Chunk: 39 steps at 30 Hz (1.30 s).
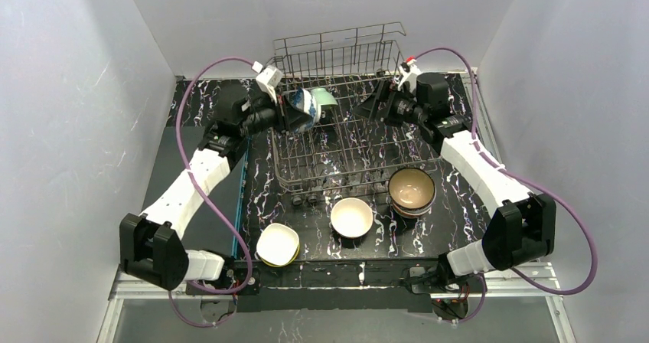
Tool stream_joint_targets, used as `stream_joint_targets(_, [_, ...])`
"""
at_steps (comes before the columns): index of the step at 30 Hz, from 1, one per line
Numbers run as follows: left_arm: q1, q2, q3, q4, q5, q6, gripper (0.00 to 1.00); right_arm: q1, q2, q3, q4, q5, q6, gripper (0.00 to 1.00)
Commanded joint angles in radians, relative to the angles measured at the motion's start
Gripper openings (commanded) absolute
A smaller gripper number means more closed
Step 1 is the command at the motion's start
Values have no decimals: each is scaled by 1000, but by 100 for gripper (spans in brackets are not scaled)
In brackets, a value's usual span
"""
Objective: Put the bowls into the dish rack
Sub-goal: Turn the bowl upside down on the dish rack.
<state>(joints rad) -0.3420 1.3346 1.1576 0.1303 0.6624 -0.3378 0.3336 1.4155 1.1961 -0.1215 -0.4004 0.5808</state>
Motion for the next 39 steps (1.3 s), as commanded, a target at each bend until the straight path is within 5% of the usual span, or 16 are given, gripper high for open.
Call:
stream_joint_targets(1, [4, -108, -138, 214, 0, 108, 0, 61, 35, 88, 69, -57, 19, 99])
stream_joint_targets(15, [-82, -268, -311, 253, -86, 414, 0, 224, 176, 185, 202, -163, 111, 99])
stream_joint_targets(32, [-91, -268, -329, 255, -67, 428, 0, 256, 229, 177, 365, -243, 240, 99])
stream_joint_targets(39, [-94, -267, -337, 254, -75, 462, 0, 270, 255, 218, 294, -246, 249, 99])
